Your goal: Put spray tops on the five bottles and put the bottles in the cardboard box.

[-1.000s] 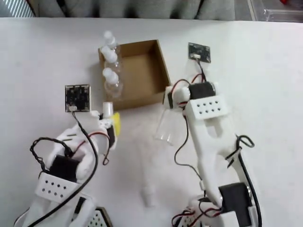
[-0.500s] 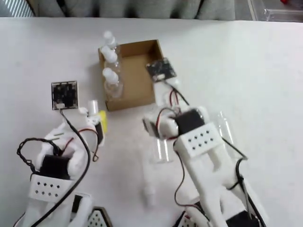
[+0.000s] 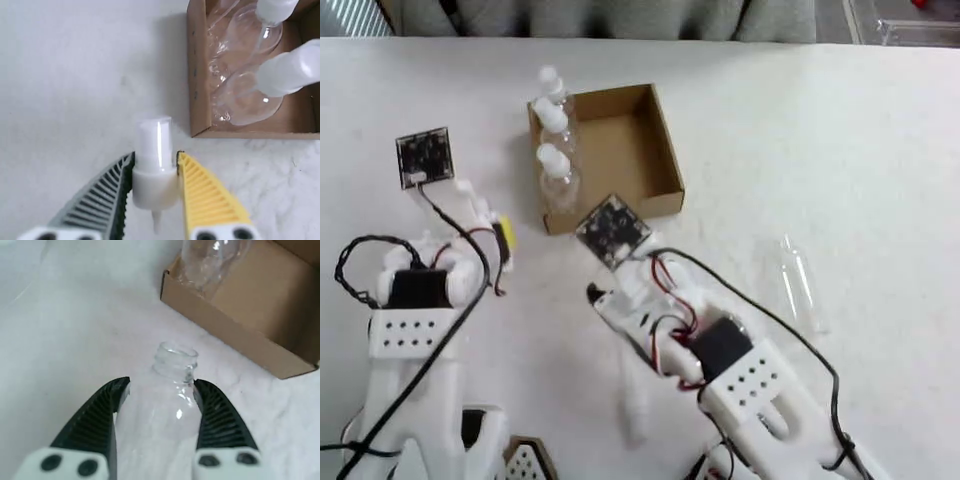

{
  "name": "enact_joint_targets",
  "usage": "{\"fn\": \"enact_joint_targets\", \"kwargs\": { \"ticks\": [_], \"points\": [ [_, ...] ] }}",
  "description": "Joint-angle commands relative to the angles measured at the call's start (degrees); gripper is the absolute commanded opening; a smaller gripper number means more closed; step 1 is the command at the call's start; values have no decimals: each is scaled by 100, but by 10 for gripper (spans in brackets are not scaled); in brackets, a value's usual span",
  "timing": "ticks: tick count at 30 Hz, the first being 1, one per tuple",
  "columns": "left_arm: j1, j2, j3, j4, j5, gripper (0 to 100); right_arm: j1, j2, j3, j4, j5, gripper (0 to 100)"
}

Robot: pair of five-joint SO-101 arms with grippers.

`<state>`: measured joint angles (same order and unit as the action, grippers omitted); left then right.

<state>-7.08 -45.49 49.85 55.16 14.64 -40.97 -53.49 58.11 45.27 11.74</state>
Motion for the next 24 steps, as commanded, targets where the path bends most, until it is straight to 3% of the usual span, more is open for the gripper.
{"fn": "enact_joint_targets", "kwargs": {
  "ticks": [1, 5, 7, 12, 18, 24],
  "points": [
    [-92, -171, -220, -624, 624, 20, -382, -488, 325, -646, 158, 16],
    [-189, -629, 440, -1705, 2488, 20, -681, -822, 897, -1358, 158, 16],
    [-189, -945, 835, -2277, 2927, 20, -725, -927, 1081, -1604, 158, 16],
    [-189, -1895, 1662, -3376, 3473, 20, -743, -1112, 1389, -1991, 158, 20],
    [-198, -3002, 2171, -3771, 3552, 20, -752, -1077, 1468, -2044, 167, 21],
    [-910, -3714, 2593, -4501, 3868, 20, -760, -1077, 1468, -2044, 167, 21]
  ]
}}
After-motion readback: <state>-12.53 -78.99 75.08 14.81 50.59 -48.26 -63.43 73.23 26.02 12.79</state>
